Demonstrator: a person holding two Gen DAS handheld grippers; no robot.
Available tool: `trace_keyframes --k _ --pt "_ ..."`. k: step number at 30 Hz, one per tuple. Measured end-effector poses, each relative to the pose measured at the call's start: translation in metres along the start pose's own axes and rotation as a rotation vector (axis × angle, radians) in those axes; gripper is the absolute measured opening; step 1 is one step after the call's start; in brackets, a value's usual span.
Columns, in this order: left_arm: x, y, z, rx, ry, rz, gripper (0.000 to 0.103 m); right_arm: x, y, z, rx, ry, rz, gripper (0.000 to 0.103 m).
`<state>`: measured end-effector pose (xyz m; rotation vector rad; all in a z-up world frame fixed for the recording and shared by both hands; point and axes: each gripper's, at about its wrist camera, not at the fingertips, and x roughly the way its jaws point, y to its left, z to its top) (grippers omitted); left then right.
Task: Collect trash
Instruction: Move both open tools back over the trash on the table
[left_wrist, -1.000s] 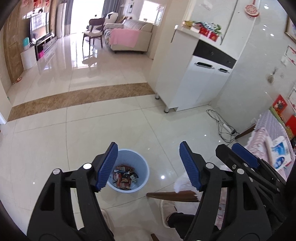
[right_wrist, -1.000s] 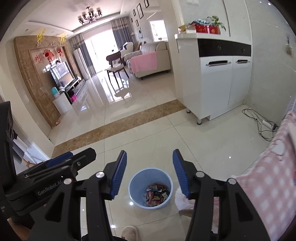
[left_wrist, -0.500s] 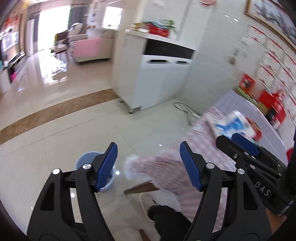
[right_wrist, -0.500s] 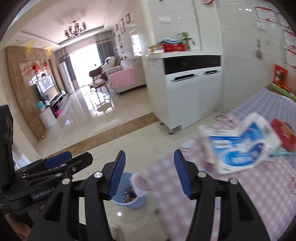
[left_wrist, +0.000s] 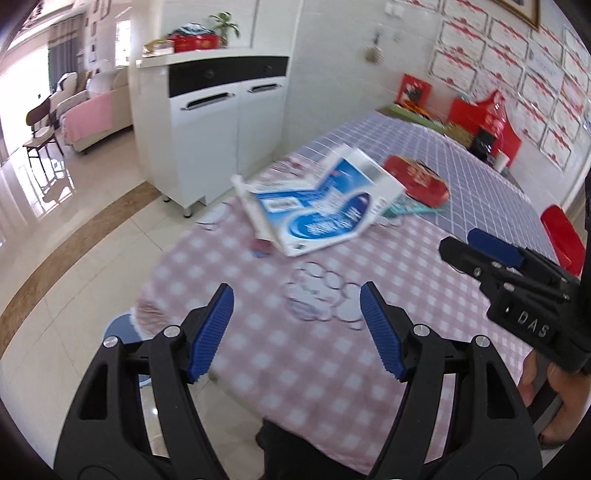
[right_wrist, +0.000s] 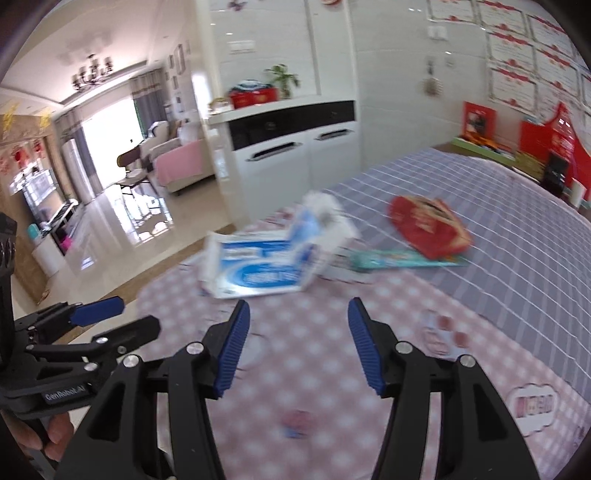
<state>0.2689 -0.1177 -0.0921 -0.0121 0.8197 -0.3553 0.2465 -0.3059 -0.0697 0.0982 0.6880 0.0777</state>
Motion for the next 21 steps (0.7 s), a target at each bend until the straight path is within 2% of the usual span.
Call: trace_keyframes --k 7,12,21 --pt "0.037 -0.056 0.013 0.074 0.041 -0.053 0.07 0.004 -0.061 -0.005 0.068 0.023 -0.055 0.055" --pt "0.065 -0.095 0.023 0.138 0.068 -0.101 0.07 0.014 -0.089 -0.003 0.107 0.041 -0.082 0.055" --pt "0.122 -0.152 0.056 0.304 0.045 -0.153 0.07 0.023 -0.148 0.001 0.197 0.05 -0.143 0.055"
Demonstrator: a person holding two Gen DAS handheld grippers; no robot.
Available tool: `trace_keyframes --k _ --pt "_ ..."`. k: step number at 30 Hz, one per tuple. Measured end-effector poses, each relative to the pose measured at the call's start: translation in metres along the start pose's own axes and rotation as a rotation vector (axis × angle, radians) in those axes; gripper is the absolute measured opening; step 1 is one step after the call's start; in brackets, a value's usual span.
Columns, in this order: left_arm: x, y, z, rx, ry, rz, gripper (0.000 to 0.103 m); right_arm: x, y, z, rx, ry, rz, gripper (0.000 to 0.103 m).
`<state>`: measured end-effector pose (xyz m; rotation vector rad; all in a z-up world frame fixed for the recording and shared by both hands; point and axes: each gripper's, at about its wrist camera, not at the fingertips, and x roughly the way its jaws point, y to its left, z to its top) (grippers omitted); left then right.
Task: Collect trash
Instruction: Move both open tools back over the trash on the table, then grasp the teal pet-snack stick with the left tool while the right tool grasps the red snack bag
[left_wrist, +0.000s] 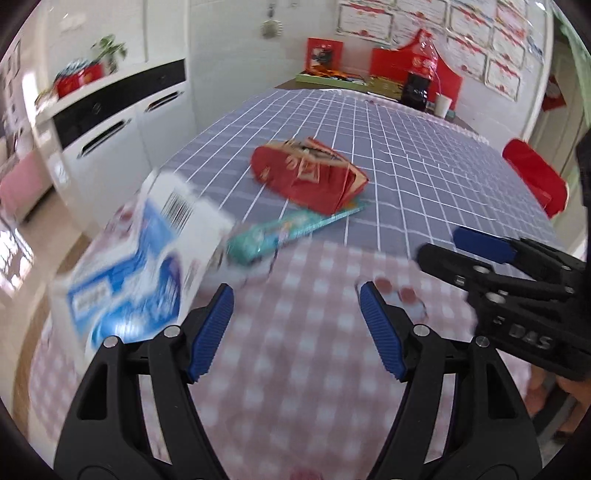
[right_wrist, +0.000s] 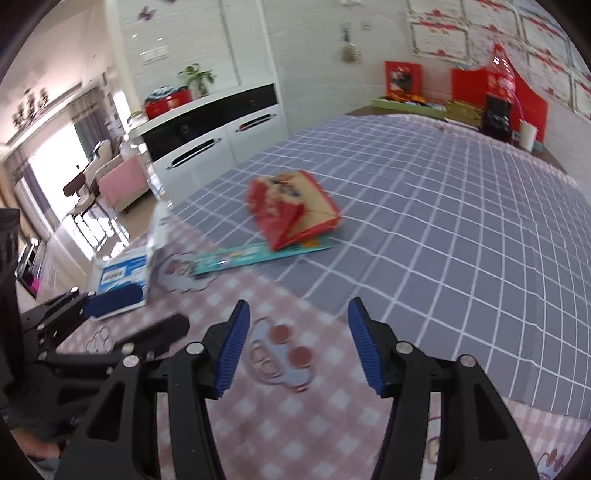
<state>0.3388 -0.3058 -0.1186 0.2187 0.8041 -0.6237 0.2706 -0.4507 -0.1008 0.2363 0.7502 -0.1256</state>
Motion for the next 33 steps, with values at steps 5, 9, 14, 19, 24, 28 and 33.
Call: trace_keyframes --k 5,9,14,19,24,28,33 --pt "0.03 -0.004 0.027 0.058 -0.015 0.016 0.07 0.012 -0.018 0.01 0.024 0.01 -0.022 0.055" --pt "0.055 -0.006 0.04 0.127 0.032 0.057 0.07 0.024 -0.025 0.019 0.036 0.019 -0.02 0.055" --pt "0.083 -0.003 0.043 0.151 0.119 0.065 0.071 0.04 -0.027 0.025 0.044 0.047 -0.003 0.056" --pt "0.09 0.005 0.046 0.127 0.128 0.019 0.073 0.049 -0.027 0.031 0.042 0.059 0.009 0.056" --pt "0.092 0.01 0.047 0.119 0.149 -0.03 0.063 0.053 -0.029 0.033 0.051 0.064 0.017 0.057" --pt "0.084 -0.005 0.042 0.168 0.151 -0.062 0.038 0.053 -0.027 0.029 0.056 0.072 0.024 0.057" --pt "0.074 -0.016 0.033 0.154 0.142 -0.072 0.028 0.048 -0.022 0.024 0.056 0.074 0.034 0.057"
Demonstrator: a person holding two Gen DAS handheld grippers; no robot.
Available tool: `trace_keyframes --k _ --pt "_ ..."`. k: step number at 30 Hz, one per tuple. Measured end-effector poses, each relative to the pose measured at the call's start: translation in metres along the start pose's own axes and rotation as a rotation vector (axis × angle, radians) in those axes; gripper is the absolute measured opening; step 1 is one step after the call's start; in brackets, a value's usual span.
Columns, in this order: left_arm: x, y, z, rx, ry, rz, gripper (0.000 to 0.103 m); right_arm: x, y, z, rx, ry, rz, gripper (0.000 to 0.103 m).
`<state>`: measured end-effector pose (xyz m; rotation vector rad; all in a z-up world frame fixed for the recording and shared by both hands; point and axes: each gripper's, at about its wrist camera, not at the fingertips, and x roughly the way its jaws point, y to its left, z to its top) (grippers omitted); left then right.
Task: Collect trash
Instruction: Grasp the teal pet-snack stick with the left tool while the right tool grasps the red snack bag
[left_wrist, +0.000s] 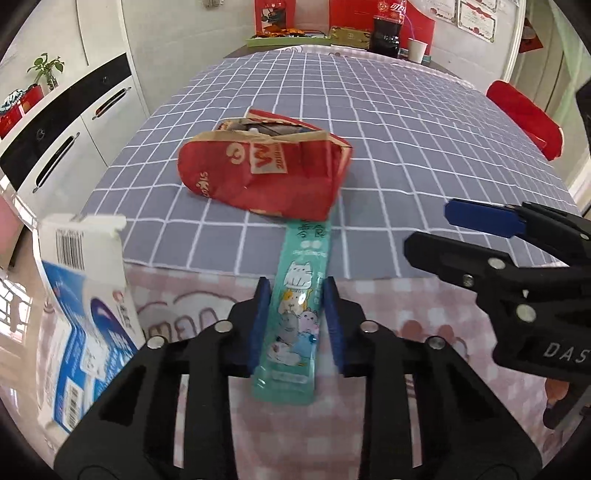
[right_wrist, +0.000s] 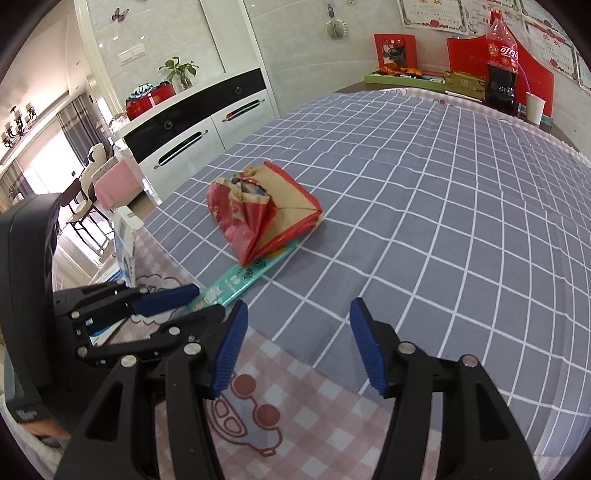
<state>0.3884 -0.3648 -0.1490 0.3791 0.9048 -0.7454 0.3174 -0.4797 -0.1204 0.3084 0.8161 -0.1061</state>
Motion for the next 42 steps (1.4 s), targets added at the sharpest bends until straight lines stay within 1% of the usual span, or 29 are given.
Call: trace_keyframes --k 2,4,6,9,13,15,18,21,25,27,29,30,35,37,40,42 --pt "-0.005 -0.002 -0.007 -0.026 -0.007 -0.012 0.027 -0.004 0.002 -0.003 -0.003 -0.001 0.002 0.057" --pt "-0.012 0.0 -0.014 -0.083 -0.009 -0.048 0.027 -0.008 0.003 -0.005 -0.001 -0.003 0.004 0.057" --pt "-0.02 0.001 -0.022 -0.125 -0.021 -0.061 0.027 -0.013 0.004 -0.008 0.005 -0.004 0.014 0.057" --pt "-0.037 0.003 -0.035 -0.174 -0.053 -0.081 0.027 -0.022 0.007 -0.013 0.003 -0.011 0.028 0.057" --pt "-0.064 0.009 -0.057 -0.234 -0.101 -0.129 0.027 -0.031 0.016 -0.018 -0.005 -0.015 0.046 0.057" --pt "-0.072 0.013 -0.065 -0.254 -0.116 -0.131 0.027 -0.033 0.021 -0.019 -0.011 -0.014 0.058 0.057" --pt "-0.088 0.025 -0.078 -0.311 -0.158 -0.127 0.027 -0.03 0.034 -0.02 -0.029 -0.006 0.077 0.057" --pt "-0.104 0.044 -0.088 -0.373 -0.207 -0.097 0.027 -0.024 0.05 -0.018 -0.048 0.005 0.099 0.057" --pt "-0.113 0.069 -0.093 -0.431 -0.226 -0.047 0.027 -0.014 0.071 -0.014 -0.074 0.012 0.131 0.057" --pt "-0.114 0.076 -0.092 -0.444 -0.23 -0.036 0.027 -0.01 0.077 -0.012 -0.071 -0.004 0.133 0.057" --pt "-0.116 0.079 -0.086 -0.438 -0.25 -0.02 0.027 -0.008 0.076 -0.009 -0.056 -0.029 0.106 0.057" --pt "-0.115 0.079 -0.081 -0.425 -0.257 -0.012 0.027 -0.007 0.073 -0.007 -0.041 -0.038 0.098 0.057" --pt "-0.112 0.085 -0.062 -0.436 -0.292 -0.009 0.027 0.008 0.046 0.005 0.052 -0.069 0.036 0.057" --pt "-0.109 0.085 -0.051 -0.422 -0.304 -0.003 0.027 0.016 0.035 0.013 0.091 -0.077 0.018 0.057" --pt "-0.101 0.084 -0.036 -0.408 -0.317 -0.003 0.027 0.026 0.024 0.025 0.105 -0.111 -0.018 0.057" --pt "-0.094 0.087 -0.028 -0.408 -0.317 -0.005 0.027 0.037 0.019 0.035 0.106 -0.115 -0.014 0.057"
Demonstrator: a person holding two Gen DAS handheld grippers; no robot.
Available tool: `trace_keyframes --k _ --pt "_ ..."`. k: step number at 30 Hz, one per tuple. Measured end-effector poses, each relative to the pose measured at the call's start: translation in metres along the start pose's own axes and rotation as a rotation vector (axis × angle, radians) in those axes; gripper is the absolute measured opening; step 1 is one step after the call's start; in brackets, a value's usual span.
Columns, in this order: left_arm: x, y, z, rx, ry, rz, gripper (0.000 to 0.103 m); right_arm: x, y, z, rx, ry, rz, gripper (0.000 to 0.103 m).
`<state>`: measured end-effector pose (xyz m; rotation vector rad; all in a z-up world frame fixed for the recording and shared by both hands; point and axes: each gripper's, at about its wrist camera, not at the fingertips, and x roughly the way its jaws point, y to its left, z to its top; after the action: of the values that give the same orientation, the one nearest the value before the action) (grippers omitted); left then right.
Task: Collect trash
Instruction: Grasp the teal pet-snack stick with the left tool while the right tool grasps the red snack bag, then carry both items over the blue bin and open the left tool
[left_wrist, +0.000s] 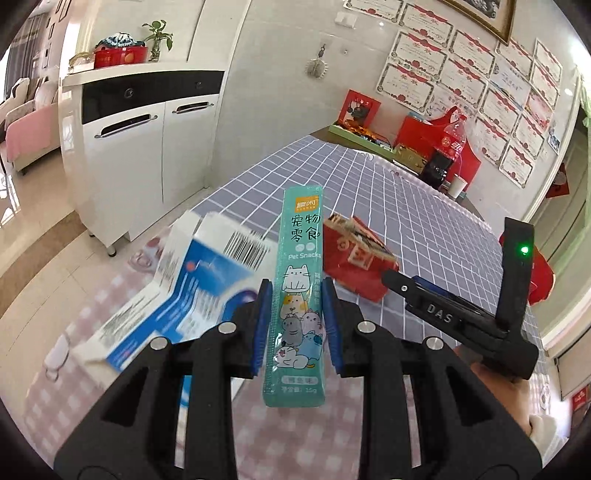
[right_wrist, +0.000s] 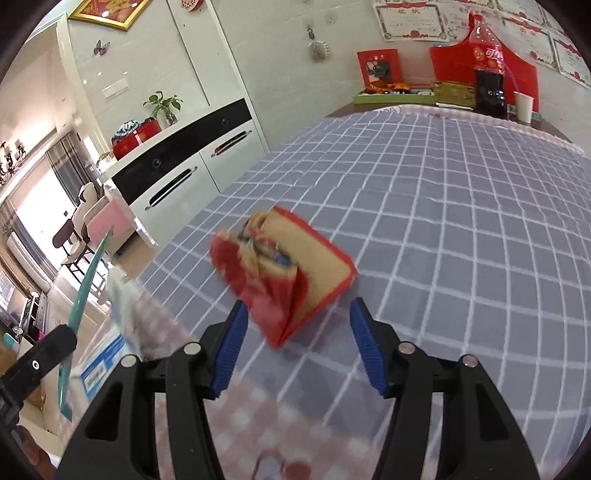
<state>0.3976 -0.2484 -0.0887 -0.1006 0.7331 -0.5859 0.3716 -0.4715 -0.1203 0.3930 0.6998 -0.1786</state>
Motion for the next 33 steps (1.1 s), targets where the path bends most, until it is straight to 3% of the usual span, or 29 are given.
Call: trace_keyframes --k 3,6,9,14,21,27,33 --pt "0.011 0.001 0.005 -0.004 0.007 -0.001 0.027 0.022 -0.006 0.008 0.049 0.035 0.01 0.057" --pt "0.019 0.002 0.006 0.002 0.016 0.003 0.027 0.027 -0.003 0.013 0.045 0.001 -0.015 0.057" --pt "0.025 0.003 0.005 0.003 0.028 0.003 0.027 0.025 0.008 0.018 -0.019 -0.047 -0.071 0.057" --pt "0.032 0.005 0.003 -0.005 0.042 0.003 0.027 0.027 0.017 0.021 -0.065 -0.064 -0.075 0.057" --pt "0.031 0.004 0.004 0.002 0.051 0.008 0.027 0.04 0.03 0.018 -0.123 0.024 -0.021 0.018" --pt "0.019 0.005 0.004 -0.006 0.043 0.012 0.027 0.022 0.048 0.003 -0.179 0.038 0.008 0.012" --pt "-0.014 0.004 0.0 -0.007 0.013 0.02 0.027 -0.03 0.062 -0.014 -0.193 -0.002 0.063 0.011"
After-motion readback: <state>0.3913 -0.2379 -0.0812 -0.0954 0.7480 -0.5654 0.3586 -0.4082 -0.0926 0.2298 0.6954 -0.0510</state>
